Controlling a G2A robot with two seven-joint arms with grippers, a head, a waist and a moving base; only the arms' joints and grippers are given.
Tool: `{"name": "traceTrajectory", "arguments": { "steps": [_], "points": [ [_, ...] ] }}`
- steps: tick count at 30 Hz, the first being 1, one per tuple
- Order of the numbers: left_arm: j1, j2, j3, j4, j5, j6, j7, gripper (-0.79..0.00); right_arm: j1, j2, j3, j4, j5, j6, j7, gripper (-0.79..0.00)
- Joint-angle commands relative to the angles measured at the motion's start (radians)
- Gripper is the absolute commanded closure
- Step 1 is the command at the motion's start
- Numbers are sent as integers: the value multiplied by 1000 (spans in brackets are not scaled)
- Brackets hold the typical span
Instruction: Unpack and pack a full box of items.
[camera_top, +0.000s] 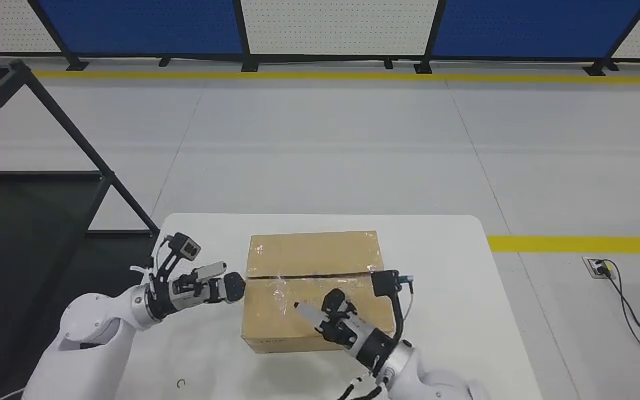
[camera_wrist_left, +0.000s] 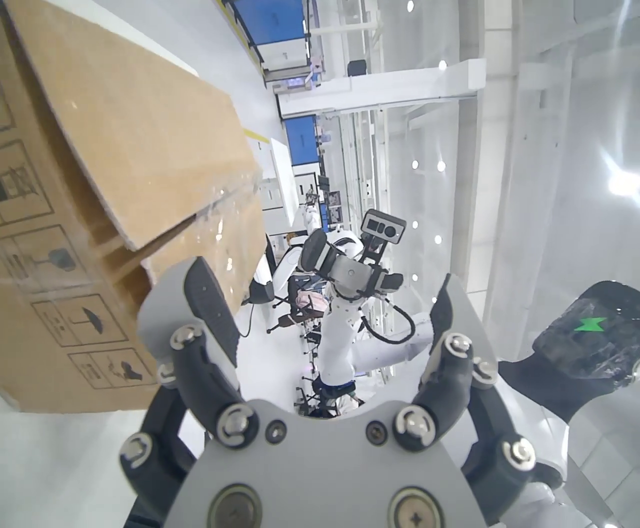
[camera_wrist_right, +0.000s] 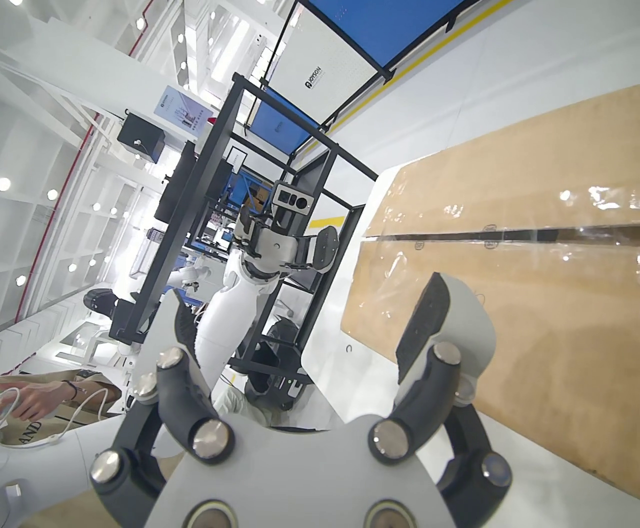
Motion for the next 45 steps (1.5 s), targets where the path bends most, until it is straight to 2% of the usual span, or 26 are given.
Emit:
{"name": "traceTrajectory", "arguments": {
  "steps": [1,4,7,11,21,30,45],
  "points": [
    [16,-1,14,-41,37,19,50,-785,2,2,-3,11,4,-8,-14,-785],
    [41,-3,36,-102,102,75,178,-785,-3,6,6,17,21,-30,-45,-785],
    [73,-2,54,-165,176,118,258,-785,-15,11,26,15,48,-56,-66,-785],
    [118,0,47,-229,176,166,301,-785,-26,20,52,19,78,-86,-68,-785],
    [207,8,4,-338,165,166,354,-785,-13,36,77,55,126,-125,-62,-785],
    [194,1,43,-341,155,206,377,-785,-1,49,82,80,150,-138,-65,-785],
    [132,-11,81,-278,89,235,378,-785,10,69,79,100,178,-142,-77,-785]
  ]
}}
